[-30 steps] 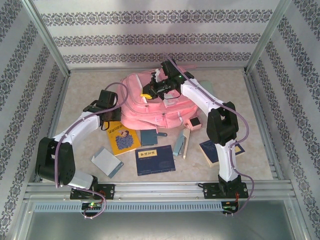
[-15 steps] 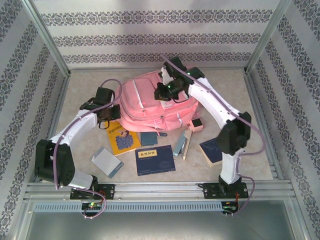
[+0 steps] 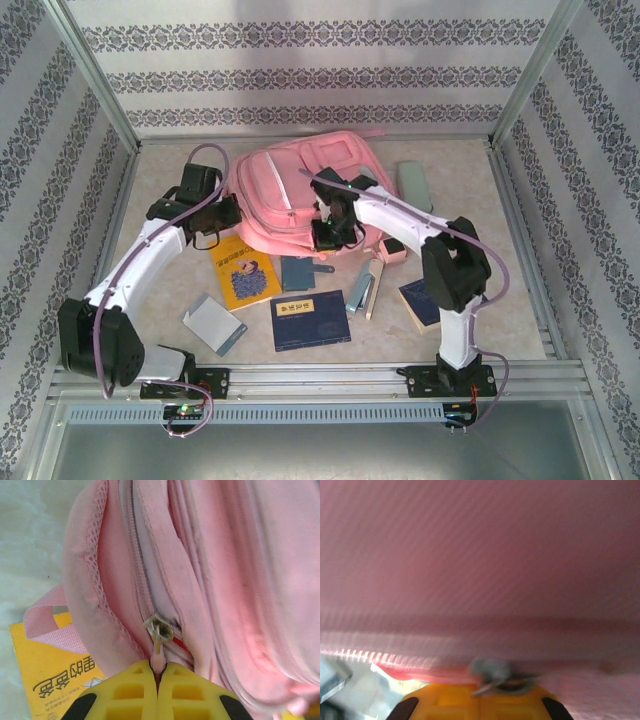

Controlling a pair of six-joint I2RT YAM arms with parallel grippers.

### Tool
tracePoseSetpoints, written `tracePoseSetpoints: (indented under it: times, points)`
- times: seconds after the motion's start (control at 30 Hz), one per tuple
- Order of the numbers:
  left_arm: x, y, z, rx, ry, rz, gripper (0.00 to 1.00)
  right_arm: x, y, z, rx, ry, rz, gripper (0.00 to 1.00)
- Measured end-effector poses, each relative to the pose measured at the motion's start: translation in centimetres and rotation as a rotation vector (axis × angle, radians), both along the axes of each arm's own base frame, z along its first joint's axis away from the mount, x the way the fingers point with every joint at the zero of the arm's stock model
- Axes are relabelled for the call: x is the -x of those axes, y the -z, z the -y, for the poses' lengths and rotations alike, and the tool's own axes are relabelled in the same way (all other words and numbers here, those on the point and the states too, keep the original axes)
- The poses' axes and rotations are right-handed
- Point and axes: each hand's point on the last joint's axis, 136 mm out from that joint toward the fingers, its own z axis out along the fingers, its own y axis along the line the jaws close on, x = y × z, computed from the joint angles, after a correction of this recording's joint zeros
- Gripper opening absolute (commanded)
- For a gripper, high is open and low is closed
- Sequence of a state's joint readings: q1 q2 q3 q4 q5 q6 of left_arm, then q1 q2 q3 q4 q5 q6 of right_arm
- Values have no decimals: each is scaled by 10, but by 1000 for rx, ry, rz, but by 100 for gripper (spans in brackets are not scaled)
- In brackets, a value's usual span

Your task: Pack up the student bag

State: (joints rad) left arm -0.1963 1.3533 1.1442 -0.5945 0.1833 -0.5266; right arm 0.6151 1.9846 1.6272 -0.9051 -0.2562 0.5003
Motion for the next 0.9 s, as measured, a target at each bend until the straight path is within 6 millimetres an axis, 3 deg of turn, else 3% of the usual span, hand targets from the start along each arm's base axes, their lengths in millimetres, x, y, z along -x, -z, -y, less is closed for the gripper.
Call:
tracePoseSetpoints:
  times: [0.17, 0.27, 0.37, 0.43, 0.53, 0.63, 0.77, 0.9]
  points:
    - [20, -12, 16, 39, 21, 33, 0, -81, -15, 11, 45, 102, 122, 0]
    - [35, -7, 38, 62, 74, 13, 0, -128, -31, 19, 36, 160, 210, 5]
    - [48, 8, 64, 69, 144, -40, 0, -155, -48, 35, 36, 213, 276, 14]
    - [51, 20, 76, 70, 169, -78, 0, -160, -59, 45, 37, 238, 299, 28]
    - [49, 37, 86, 72, 184, -129, 0, -147, -67, 56, 25, 257, 291, 34]
    - [45, 53, 91, 62, 190, -161, 0, -107, -75, 56, -62, 301, 209, 36]
    - [38, 58, 99, 57, 200, -170, 0, -64, -86, 40, -264, 420, 66, 39]
    - [32, 50, 102, 62, 208, -143, 0, -44, -76, 11, -403, 532, -87, 44]
